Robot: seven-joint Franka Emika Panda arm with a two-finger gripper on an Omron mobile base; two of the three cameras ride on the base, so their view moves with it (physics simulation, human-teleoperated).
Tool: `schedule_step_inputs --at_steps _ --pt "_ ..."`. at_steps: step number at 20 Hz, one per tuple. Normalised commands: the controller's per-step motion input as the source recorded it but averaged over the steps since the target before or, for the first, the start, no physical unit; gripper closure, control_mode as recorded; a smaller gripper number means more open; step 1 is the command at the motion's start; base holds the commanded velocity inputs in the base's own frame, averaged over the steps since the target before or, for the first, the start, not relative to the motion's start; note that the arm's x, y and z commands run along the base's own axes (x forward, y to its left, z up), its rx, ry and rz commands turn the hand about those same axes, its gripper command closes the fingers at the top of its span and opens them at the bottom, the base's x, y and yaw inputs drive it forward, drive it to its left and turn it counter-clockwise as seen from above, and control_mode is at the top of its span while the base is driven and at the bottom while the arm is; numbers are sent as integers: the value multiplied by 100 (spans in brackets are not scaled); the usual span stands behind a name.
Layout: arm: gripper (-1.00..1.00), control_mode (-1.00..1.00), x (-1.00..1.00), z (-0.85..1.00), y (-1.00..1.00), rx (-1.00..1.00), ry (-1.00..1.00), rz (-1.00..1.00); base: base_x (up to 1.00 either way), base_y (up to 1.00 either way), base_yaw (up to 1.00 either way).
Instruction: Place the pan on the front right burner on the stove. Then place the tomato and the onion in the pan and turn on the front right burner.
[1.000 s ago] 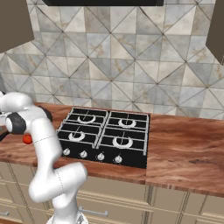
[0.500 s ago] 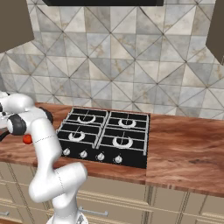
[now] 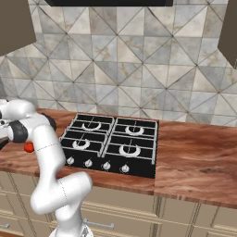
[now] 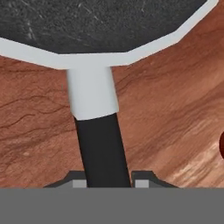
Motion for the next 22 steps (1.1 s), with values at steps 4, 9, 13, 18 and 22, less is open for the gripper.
schedule_step_inputs --at_steps 4,9,13,18,22 --pt "100 -100 -53 3 -35 0 -12 -3 0 0 0" --pt "100 -100 -32 48 -28 1 -21 0 0 0 0" --pt "100 -100 -11 58 -37 9 -12 -3 0 0 0" --pt "100 -100 -1 51 -56 15 0 -14 0 0 0" --pt "100 -100 0 30 -62 10 0 -19 0 0 0"
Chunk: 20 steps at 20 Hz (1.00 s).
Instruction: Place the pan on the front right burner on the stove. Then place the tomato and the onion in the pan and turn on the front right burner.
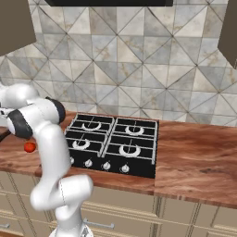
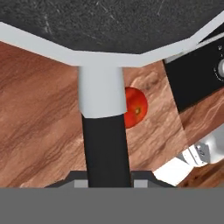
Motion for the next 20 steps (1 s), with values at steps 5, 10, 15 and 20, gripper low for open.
schedule_step_inputs --at_steps 5,10,15,20 --pt "100 -100 -1 12 -67 8 0 -15 0 0 0" --pt "100 -100 0 23 -80 11 0 -17 0 0 0" --pt "100 -100 0 16 -79 11 0 -19 0 0 0" --pt "100 -100 0 0 -73 4 1 -22 0 0 0"
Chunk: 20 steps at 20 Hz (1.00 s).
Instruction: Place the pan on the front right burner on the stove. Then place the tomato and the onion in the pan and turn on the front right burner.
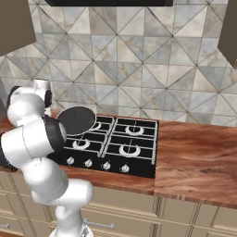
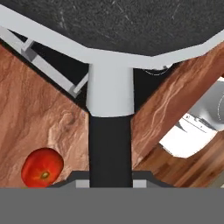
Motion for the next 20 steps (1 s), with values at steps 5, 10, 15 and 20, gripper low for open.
schedule_step_inputs --at_steps 5,10,15,20 --pt "100 -100 6 4 -69 4 3 -21 0 0 0" --pt "100 -100 20 18 -55 2 13 -22 0 0 0" --pt "100 -100 19 3 -53 0 16 -20 0 0 0" --pt "100 -100 22 0 -54 0 16 -17 0 0 0"
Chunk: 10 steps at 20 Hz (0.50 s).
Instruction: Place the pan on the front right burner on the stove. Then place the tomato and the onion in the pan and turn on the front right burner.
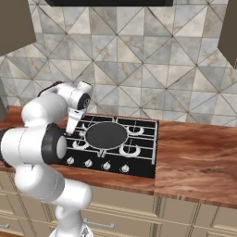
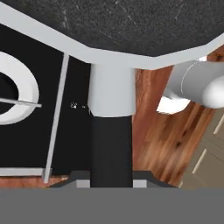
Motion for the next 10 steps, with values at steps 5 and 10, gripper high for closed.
schedule_step_inputs --at_steps 5,10 --pt "100 -100 18 -5 -50 -4 7 -9 0 0 0" --pt "100 -100 7 -21 -38 -8 0 -1 0 0 0"
